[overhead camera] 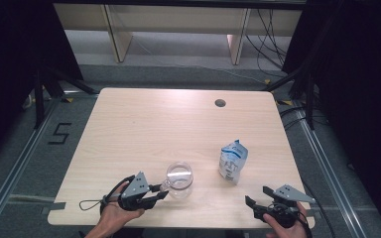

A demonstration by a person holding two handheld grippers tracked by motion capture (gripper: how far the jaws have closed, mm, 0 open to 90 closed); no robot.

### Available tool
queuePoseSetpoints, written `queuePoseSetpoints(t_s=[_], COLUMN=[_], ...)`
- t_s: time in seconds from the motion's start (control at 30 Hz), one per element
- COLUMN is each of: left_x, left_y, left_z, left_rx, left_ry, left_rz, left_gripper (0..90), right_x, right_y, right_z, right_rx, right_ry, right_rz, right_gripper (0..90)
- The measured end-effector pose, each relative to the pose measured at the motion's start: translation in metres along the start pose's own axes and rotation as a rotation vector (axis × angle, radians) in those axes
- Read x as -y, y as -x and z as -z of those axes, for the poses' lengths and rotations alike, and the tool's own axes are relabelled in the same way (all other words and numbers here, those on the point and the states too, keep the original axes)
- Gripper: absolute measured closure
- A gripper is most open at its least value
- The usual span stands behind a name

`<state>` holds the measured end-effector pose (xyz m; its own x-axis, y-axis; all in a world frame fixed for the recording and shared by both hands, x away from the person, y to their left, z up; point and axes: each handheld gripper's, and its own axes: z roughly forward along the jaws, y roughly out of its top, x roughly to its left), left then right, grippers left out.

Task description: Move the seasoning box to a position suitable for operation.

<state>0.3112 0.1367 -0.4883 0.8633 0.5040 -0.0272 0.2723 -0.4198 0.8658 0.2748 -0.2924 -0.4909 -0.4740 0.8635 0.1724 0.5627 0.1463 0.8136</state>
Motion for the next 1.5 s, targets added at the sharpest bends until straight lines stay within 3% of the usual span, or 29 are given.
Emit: queuePoseSetpoints(t_s=[0.03, 0.07, 0.17, 0.33, 0.37, 0.4, 0.43, 0.5, 0.53, 0.77, 0.97, 1.03, 1.07, 1.1, 1.27, 1.3, 1.37, 1.5], left_x=[0.0, 0.0, -0.001, -0.003, -0.004, -0.003, -0.004, -0.005, -0.006, -0.008, -0.011, -0.012, -0.012, -0.012, -0.012, -0.013, -0.013, -0.013], left_y=[0.0, 0.002, 0.002, 0.003, 0.002, 0.003, 0.002, 0.004, 0.003, -0.003, -0.01, -0.013, -0.013, -0.013, -0.016, -0.018, -0.018, -0.019], left_z=[-0.001, -0.001, -0.003, -0.006, -0.006, -0.007, -0.008, -0.009, -0.009, -0.016, -0.019, -0.019, -0.02, -0.02, -0.02, -0.02, -0.021, -0.021], left_rx=[0.001, 0.006, 0.028, 0.05, 0.059, 0.067, 0.082, 0.096, 0.107, 0.155, 0.14, 0.137, 0.135, 0.14, 0.124, 0.121, 0.122, 0.108], left_ry=[0.002, 0.006, 0.008, 0.01, 0.004, 0.013, 0.019, 0.023, 0.022, 0.003, -0.001, -0.006, -0.005, -0.005, -0.007, -0.012, -0.005, -0.01], left_rz=[-0.005, 0.021, -0.009, -0.022, -0.045, -0.028, -0.054, -0.059, -0.082, -0.091, -0.084, -0.11, -0.089, -0.094, -0.095, -0.114, -0.094, -0.094], left_gripper=[72.9, 72.9, 72.9, 72.9, 72.9, 72.9, 72.9, 72.9, 72.9, 72.8, 72.6, 72.5, 72.5, 72.4, 72.0, 72.0, 72.0, 71.0], right_x=[0.0, 0.0, 0.0, 0.0, 0.0, 0.001, 0.001, 0.001, 0.001, 0.001, 0.001, 0.001, 0.001, 0.001, 0.001, 0.001, 0.001, 0.001], right_y=[0.0, 0.0, 0.0, 0.0, 0.0, -0.003, -0.002, -0.002, -0.002, -0.002, -0.002, -0.002, -0.001, 0.001, 0.001, 0.001, 0.001, 0.001], right_z=[0.0, 0.0, 0.001, 0.0, 0.0, 0.0, 0.0, 0.0, 0.0, 0.0, 0.0, 0.0, 0.0, -0.001, -0.001, -0.001, -0.001, -0.001], right_rx=[-0.001, -0.001, 0.0, 0.0, 0.0, 0.008, 0.007, 0.011, 0.006, 0.007, 0.003, 0.002, 0.006, 0.0, 0.001, 0.0, -0.003, -0.008], right_ry=[-0.001, -0.001, -0.006, 0.0, 0.001, -0.01, -0.01, -0.005, -0.012, -0.02, -0.02, -0.021, -0.015, -0.005, -0.007, -0.008, -0.013, -0.009], right_rz=[-0.001, 0.0, 0.001, 0.001, 0.001, -0.029, -0.028, -0.019, -0.032, -0.024, -0.029, -0.03, -0.021, 0.01, 0.01, 0.009, 0.006, 0.005], right_gripper=[22.5, 22.5, 22.5, 22.5, 22.5, 22.5, 22.5, 22.5, 22.5, 22.5, 22.5, 22.5, 22.5, 22.5, 22.5, 22.5, 22.5, 22.5])
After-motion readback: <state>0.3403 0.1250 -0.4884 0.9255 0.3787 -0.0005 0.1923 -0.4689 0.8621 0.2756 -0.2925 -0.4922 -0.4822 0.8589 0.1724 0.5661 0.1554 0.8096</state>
